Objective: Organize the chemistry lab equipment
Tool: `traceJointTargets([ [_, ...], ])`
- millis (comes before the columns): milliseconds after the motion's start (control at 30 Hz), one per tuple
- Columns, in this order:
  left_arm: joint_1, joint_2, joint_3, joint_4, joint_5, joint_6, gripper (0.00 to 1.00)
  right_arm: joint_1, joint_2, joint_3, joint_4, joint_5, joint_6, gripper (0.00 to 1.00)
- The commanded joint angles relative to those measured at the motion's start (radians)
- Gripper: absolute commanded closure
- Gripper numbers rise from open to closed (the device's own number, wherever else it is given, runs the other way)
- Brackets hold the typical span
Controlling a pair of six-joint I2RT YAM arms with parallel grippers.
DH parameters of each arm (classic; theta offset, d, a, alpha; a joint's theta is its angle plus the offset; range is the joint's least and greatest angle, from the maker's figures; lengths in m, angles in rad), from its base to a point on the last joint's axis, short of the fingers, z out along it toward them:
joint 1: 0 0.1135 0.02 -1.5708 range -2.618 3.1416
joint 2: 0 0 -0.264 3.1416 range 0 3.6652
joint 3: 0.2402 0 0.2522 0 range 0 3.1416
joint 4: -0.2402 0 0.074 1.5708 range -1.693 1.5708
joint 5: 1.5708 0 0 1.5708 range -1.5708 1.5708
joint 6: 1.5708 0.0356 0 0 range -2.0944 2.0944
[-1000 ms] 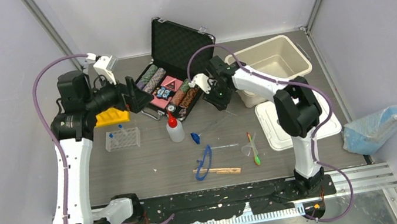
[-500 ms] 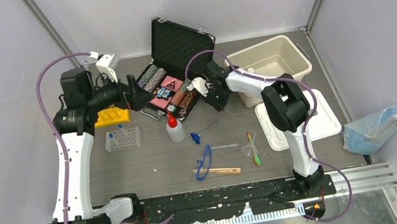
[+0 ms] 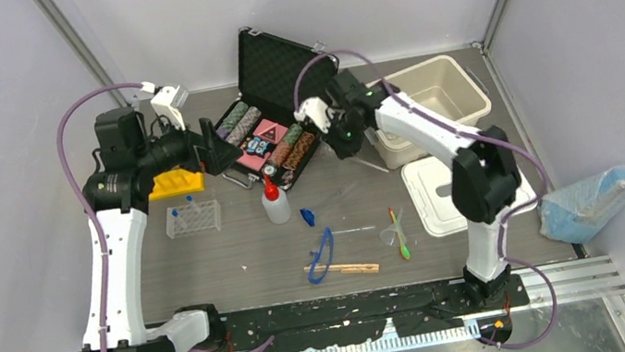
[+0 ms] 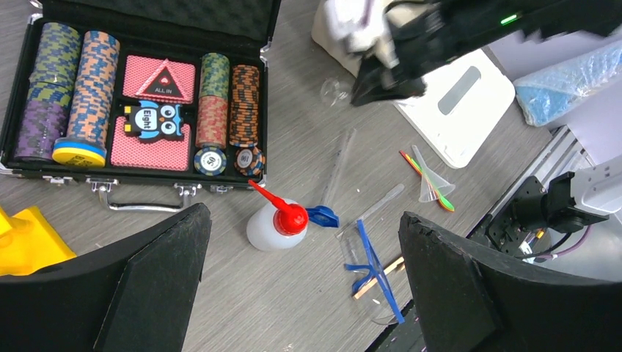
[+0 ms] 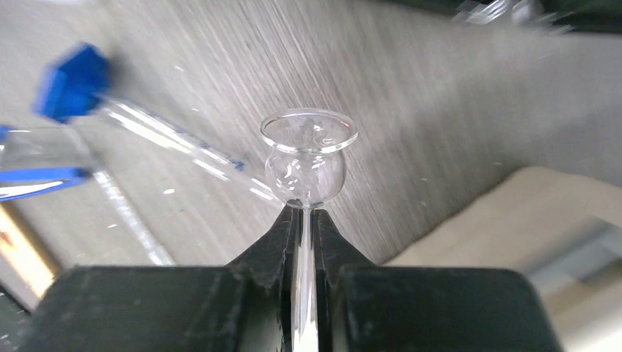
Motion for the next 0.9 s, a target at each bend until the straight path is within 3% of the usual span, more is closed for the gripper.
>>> traceJointTargets([
  [0,0.004,-0.03,0.023,0.042,0.015,-0.009,0.0,-0.001,-0.235,0.194,-0.137,-0.13,0.02,0.95],
  [100,0.004,-0.034,0.014,0.07,0.028,-0.029,0.0,-0.052,-0.329,0.225,-0.183,-0.167,-0.046,0.95],
  [200,0.004,-0.037,0.002,0.09,0.037,-0.04,0.0,-0.181,-0.388,0.178,-0.208,-0.182,-0.183,0.95],
  [467,0.003,-0.019,-0.02,0.109,0.063,-0.062,0.0,-0.464,-0.269,0.257,-0.416,-0.254,-0.873,0.95],
  [667,0.003,0.0,-0.011,0.105,0.062,-0.063,0.0,-0.487,-0.113,0.354,-0.579,-0.211,-1.252,0.95],
  [867,0.004,0.011,-0.013,0.096,0.046,-0.058,0.0,-0.479,-0.011,0.344,-0.613,-0.164,-1.401,0.93],
])
